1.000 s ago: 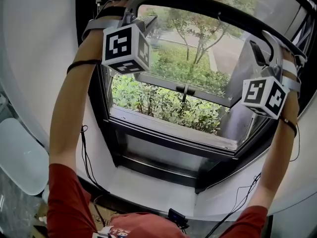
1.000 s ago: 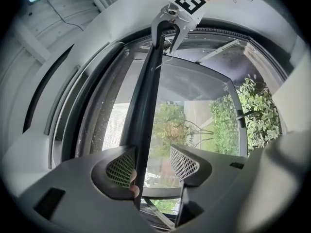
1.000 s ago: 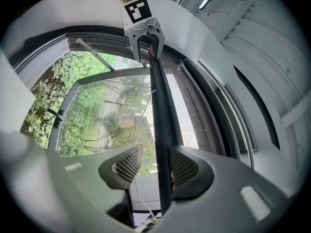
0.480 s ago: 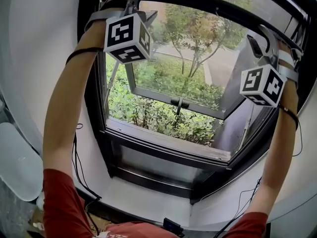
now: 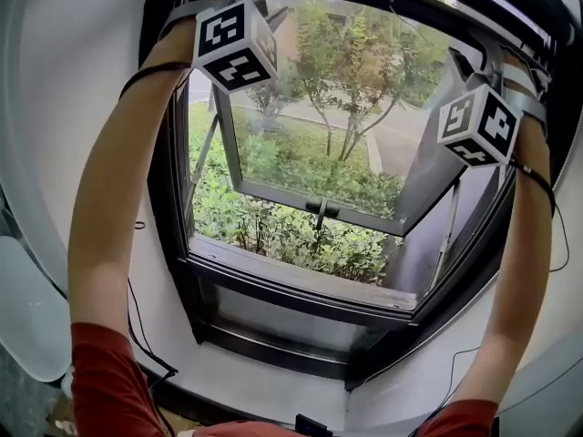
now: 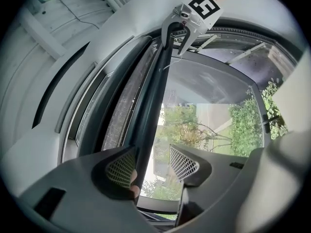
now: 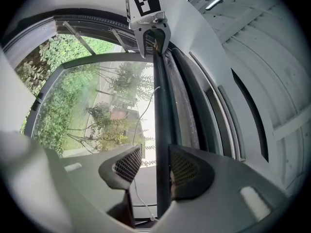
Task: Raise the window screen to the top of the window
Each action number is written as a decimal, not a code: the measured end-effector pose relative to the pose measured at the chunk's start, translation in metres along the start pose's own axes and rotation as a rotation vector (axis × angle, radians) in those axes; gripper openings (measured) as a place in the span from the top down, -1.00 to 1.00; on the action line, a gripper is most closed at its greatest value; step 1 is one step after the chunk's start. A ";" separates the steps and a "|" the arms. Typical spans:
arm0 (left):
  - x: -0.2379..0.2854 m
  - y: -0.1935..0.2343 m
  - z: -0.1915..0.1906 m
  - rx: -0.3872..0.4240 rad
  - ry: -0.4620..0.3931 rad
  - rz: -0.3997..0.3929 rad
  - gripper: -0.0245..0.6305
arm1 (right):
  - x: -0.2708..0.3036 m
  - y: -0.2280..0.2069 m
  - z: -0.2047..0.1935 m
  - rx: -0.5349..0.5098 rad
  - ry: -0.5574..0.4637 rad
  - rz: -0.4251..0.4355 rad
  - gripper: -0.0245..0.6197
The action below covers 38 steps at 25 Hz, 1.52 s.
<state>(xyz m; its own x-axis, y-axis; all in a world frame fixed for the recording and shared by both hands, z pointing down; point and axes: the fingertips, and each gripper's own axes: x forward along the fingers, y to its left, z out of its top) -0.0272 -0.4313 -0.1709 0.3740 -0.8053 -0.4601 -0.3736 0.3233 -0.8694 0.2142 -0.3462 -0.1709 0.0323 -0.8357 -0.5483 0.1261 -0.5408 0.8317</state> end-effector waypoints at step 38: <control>0.029 0.084 0.019 -0.033 0.065 0.151 0.24 | 0.049 -0.077 -0.014 0.103 0.053 -0.101 0.36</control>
<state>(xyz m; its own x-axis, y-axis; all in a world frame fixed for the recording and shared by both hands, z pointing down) -0.0311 -0.4180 -0.2610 0.2564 -0.7793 -0.5718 -0.4494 0.4277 -0.7843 0.2199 -0.3442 -0.2631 0.0771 -0.7715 -0.6315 0.0294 -0.6314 0.7749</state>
